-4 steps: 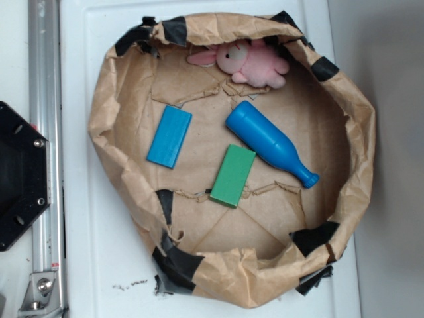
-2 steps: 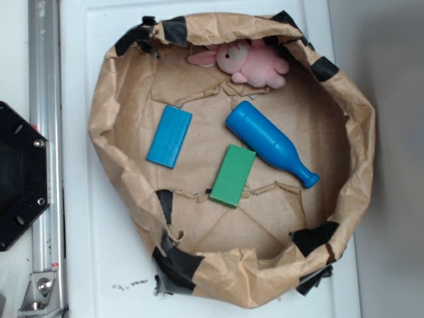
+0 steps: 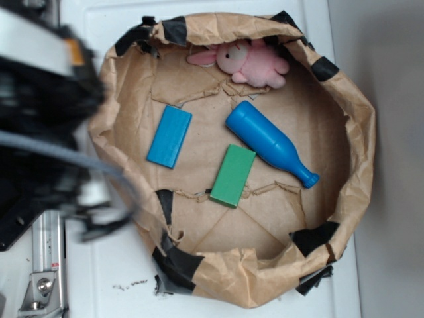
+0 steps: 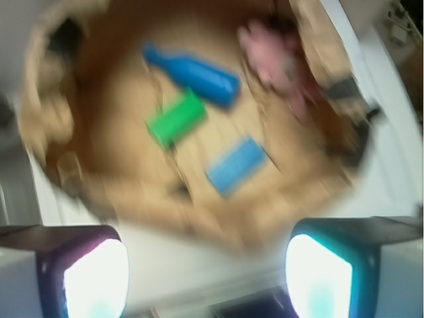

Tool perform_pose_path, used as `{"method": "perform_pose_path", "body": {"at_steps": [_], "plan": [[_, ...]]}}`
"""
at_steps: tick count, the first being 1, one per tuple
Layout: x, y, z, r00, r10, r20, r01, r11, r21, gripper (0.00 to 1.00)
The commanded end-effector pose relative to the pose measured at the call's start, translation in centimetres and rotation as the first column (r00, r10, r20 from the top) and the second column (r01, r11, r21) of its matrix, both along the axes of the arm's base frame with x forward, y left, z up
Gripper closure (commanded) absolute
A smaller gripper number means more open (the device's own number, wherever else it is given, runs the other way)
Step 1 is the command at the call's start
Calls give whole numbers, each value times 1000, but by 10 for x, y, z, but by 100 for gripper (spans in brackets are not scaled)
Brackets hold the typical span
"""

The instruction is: Grab the green block.

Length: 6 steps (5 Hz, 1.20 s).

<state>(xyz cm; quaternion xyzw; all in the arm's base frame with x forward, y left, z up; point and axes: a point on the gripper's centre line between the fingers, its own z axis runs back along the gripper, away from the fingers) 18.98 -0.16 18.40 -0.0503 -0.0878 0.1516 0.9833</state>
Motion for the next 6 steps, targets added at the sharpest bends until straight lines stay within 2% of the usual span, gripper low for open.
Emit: {"method": "perform_pose_path", "body": {"at_steps": [1,2,3,4,5,6], "plan": [[69,-19,-36,945,322,61,-322,947,0,0],[82,-30,-75,903,430,-1,-430,903,-15,0],[81,-32,-110,898,437,-50,-439,898,-36,0],[75,-29,-138,896,436,-88,-440,898,-24,0],[68,-20,-149,891,443,-101,-449,893,-44,0],[80,-16,-153,906,413,-90,-417,908,-32,0]]}}
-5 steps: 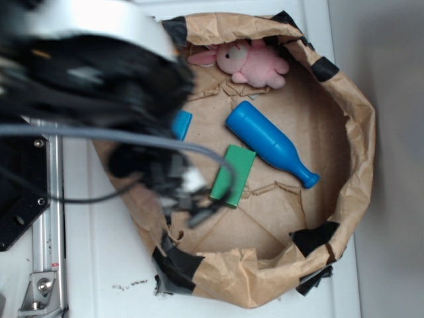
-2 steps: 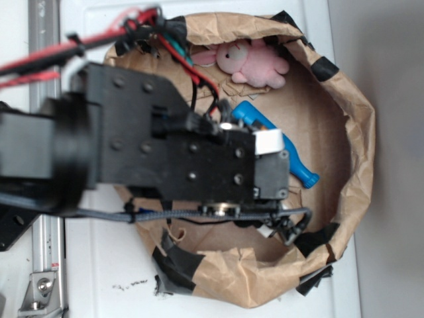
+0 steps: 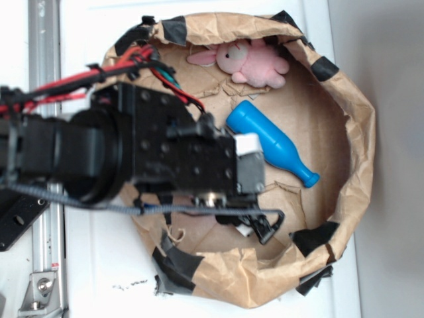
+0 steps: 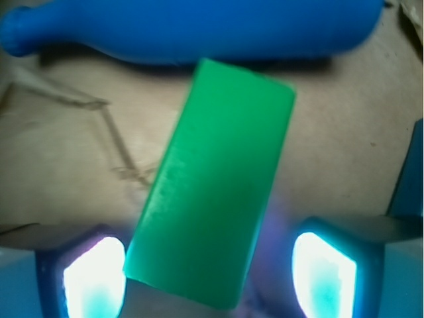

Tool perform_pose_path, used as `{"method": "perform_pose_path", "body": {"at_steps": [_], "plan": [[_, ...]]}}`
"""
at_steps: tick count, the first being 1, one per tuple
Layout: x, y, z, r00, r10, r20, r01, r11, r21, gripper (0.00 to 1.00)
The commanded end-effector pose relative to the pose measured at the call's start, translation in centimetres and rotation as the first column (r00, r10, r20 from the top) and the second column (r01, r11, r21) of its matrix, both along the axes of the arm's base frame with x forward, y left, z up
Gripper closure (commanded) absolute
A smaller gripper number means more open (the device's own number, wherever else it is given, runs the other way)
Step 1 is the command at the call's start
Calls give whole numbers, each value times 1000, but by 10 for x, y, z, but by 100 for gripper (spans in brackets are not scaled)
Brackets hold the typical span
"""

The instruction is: Grab the green block.

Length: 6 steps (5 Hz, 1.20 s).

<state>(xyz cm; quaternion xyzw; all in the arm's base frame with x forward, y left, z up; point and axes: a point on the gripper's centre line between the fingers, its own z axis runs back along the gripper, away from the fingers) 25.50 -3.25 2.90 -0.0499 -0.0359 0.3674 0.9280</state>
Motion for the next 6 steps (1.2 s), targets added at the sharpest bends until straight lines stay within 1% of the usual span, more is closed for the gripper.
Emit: {"method": "perform_pose_path", "body": {"at_steps": [1,2,3,4,5,6], "plan": [[23,22,-2,999,-35,15,35,999,25,0],[26,28,0,1000,-25,9,24,999,26,0],[26,30,-2,1000,-14,-18,15,999,29,0],[21,30,-6,999,-33,-30,33,999,20,100],[17,32,14,995,-102,-9,102,993,51,100],[24,27,52,967,-231,112,224,972,68,100]]}}
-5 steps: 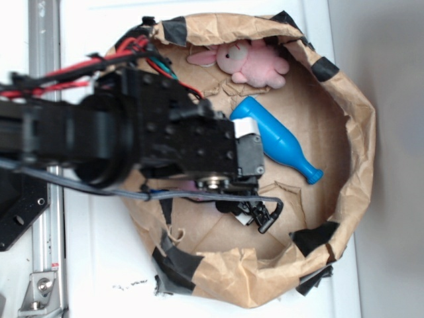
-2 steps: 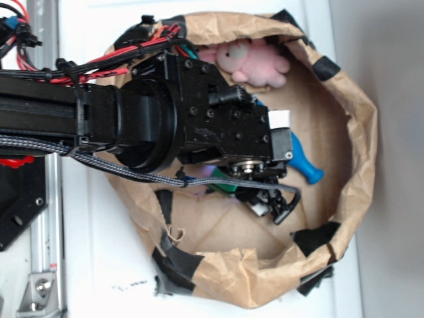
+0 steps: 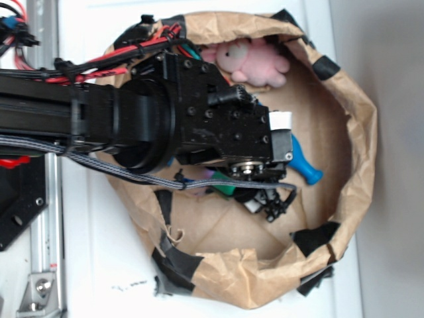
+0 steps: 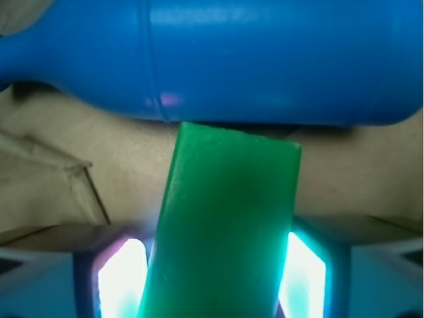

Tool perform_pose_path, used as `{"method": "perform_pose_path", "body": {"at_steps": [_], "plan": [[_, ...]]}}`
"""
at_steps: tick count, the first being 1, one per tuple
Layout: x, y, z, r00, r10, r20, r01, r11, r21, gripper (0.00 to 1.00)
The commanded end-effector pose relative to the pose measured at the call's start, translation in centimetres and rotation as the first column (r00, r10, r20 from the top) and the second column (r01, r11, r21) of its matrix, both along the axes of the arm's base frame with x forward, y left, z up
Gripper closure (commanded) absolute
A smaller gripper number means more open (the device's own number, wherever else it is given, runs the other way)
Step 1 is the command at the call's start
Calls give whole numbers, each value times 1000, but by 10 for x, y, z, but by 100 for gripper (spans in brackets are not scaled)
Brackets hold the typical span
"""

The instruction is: Grab the green block.

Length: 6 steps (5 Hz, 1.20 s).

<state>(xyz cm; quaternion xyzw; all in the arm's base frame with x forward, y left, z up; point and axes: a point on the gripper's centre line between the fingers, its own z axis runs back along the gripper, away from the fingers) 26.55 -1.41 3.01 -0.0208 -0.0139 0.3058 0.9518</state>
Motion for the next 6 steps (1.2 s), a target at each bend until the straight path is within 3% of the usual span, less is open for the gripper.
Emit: {"method": "perform_pose_path", "body": {"at_steps": [1,2,3,6], "plan": [[13,8,102,912,-338,234,345,939,14,100],[1,15,153,767,-579,277,542,816,203,100],[0,17,181,713,-669,212,625,743,240,100],[-4,11,176,704,-688,174,654,724,219,100]]}}
